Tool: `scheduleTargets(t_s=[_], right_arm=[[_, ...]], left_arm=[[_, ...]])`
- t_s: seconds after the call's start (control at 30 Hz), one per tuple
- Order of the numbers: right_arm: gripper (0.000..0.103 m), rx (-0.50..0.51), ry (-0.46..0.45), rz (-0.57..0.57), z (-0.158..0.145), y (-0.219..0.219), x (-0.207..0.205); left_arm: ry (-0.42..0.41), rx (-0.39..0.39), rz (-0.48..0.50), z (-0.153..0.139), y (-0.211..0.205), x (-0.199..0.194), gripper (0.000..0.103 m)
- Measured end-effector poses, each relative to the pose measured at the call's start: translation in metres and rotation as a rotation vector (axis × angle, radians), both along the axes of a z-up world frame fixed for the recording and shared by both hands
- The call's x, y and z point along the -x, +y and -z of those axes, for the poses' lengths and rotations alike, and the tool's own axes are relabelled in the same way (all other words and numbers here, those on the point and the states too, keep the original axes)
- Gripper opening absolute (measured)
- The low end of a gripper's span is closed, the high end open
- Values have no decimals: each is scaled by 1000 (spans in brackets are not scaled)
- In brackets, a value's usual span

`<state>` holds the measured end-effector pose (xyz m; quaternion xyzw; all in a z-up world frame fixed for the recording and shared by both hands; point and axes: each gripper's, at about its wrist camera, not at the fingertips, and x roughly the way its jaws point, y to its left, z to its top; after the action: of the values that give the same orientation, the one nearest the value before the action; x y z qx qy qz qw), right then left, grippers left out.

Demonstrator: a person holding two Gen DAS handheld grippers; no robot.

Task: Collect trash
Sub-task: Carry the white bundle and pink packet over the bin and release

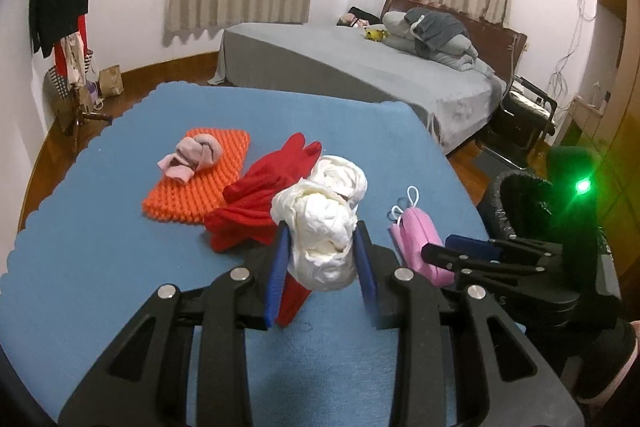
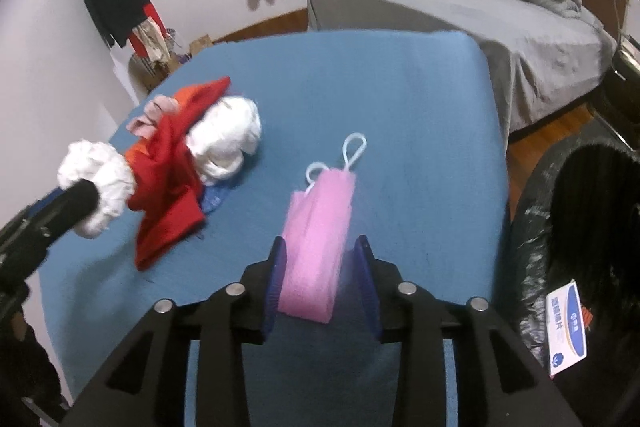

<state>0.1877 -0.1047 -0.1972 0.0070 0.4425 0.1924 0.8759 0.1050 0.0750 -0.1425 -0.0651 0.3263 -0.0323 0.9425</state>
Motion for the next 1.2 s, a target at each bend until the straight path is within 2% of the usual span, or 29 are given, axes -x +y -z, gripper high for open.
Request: scheduleTargets(t_s=[0.03, 0.1, 0.23, 0.43, 0.77, 0.97, 1.2], right_arm=[[34, -5, 8, -10, 3, 1, -1], [20, -19, 15, -37, 3, 3, 0], [8, -57, 9, -72, -6, 4, 4], [7, -123, -22, -64, -30, -11, 17], [7, -114, -149, -5, -79, -44, 41], [7, -101, -208, 63, -102, -80, 52], [7, -93, -228, 173, -108, -129, 63]], left_arm=[[2, -2, -1, 1, 0, 0, 31], [4, -5, -4, 1, 1, -1, 31], [0, -7, -5, -2, 1, -1, 31], [-22, -5, 9, -12, -6, 0, 31], [-76, -1, 73, -34, -38, -4, 31], [-99, 13, 155, -44, -74, -8, 31], [-119, 33, 286, -50, -130, -11, 31]])
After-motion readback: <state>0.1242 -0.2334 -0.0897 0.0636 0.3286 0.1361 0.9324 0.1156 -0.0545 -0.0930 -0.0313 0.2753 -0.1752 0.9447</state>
